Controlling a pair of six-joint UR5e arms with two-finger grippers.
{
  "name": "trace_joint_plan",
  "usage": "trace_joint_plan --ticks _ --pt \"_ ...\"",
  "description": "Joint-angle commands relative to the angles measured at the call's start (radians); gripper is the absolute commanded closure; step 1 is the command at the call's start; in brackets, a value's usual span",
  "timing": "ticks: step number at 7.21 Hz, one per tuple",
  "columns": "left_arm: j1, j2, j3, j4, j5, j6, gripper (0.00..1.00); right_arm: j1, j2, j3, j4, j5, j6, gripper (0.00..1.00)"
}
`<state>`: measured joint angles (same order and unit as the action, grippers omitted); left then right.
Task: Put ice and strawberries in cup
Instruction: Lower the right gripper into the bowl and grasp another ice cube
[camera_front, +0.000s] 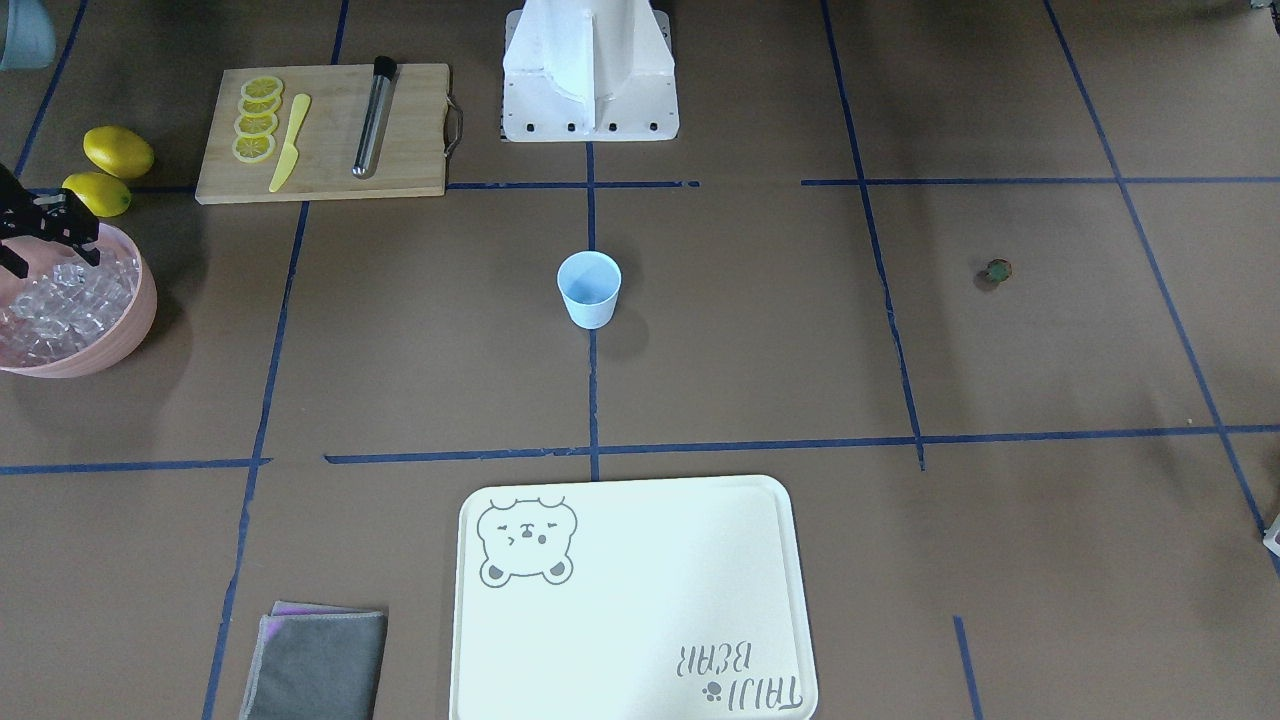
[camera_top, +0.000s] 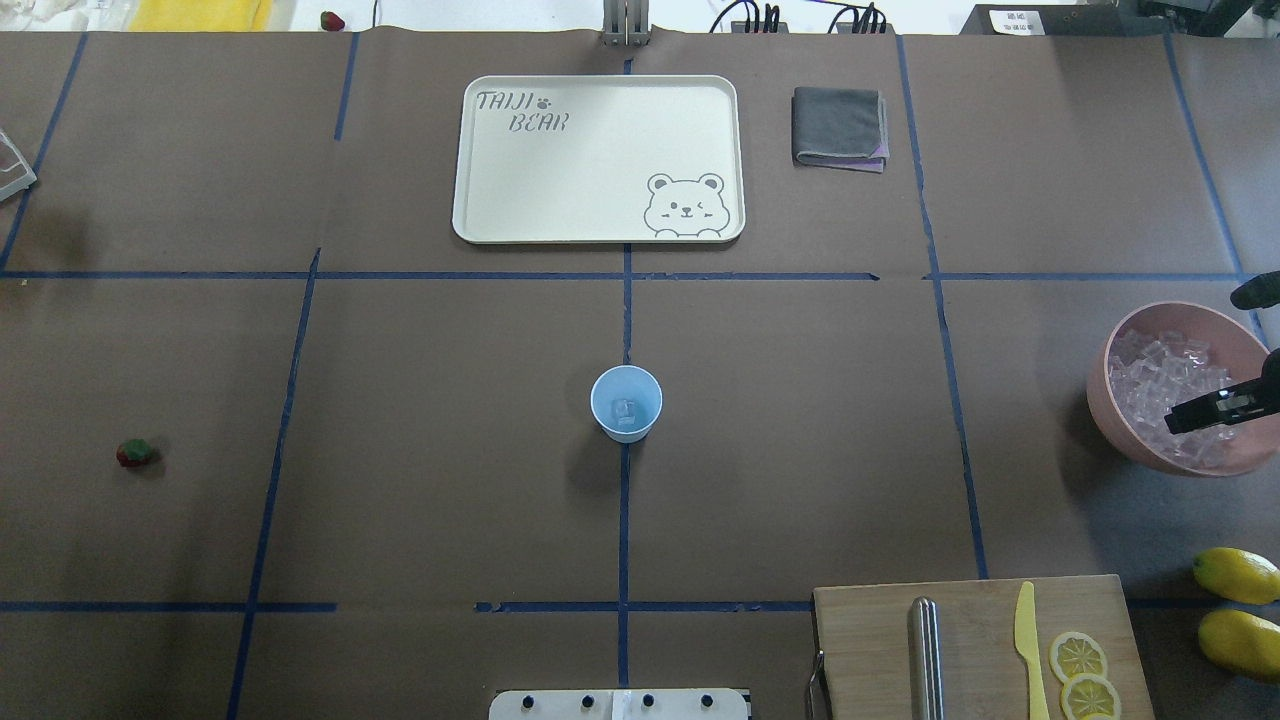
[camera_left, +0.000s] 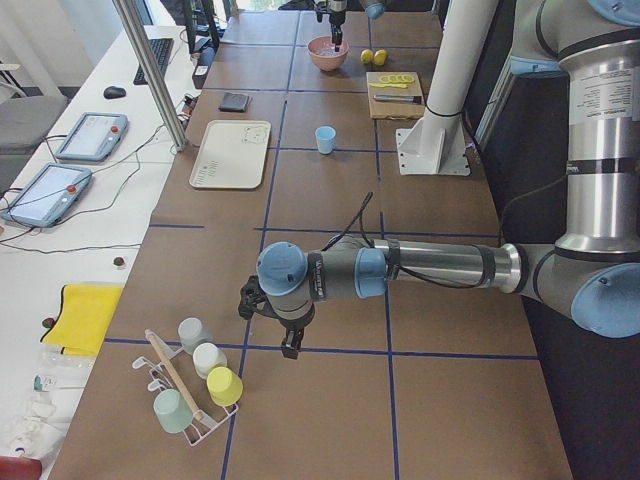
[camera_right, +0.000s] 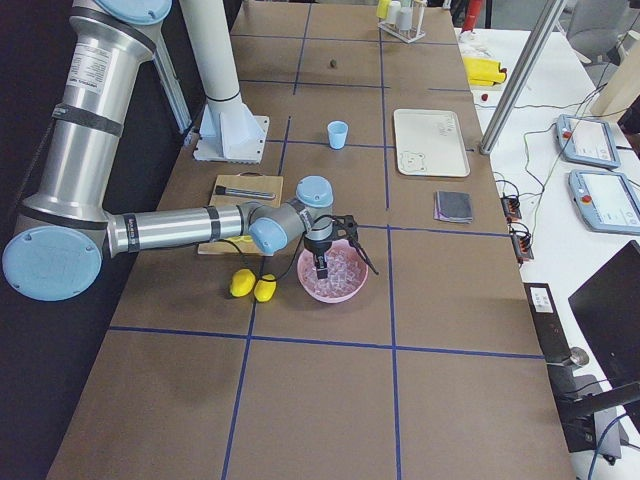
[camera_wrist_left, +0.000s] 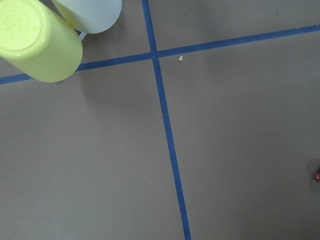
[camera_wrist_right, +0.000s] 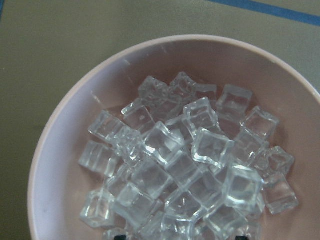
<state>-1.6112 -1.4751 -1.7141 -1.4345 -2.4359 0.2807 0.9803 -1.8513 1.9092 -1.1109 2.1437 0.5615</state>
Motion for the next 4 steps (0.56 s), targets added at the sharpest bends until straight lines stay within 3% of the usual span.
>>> trace_joint_plan --ticks 1,3,4 --pt "-0.001 -0.001 0.001 0.000 0.000 0.000 0.00 -0.005 0.004 -0.001 -0.001 -0.002 0.000 0.29" --pt "0.001 0.001 0.001 0.000 0.000 0.000 0.00 -0.005 0.006 -0.002 -0.001 -0.002 0.000 0.35" --pt "0.001 0.001 0.001 0.000 0.000 0.000 0.00 -0.005 0.006 -0.002 0.000 -0.002 0.000 0.60"
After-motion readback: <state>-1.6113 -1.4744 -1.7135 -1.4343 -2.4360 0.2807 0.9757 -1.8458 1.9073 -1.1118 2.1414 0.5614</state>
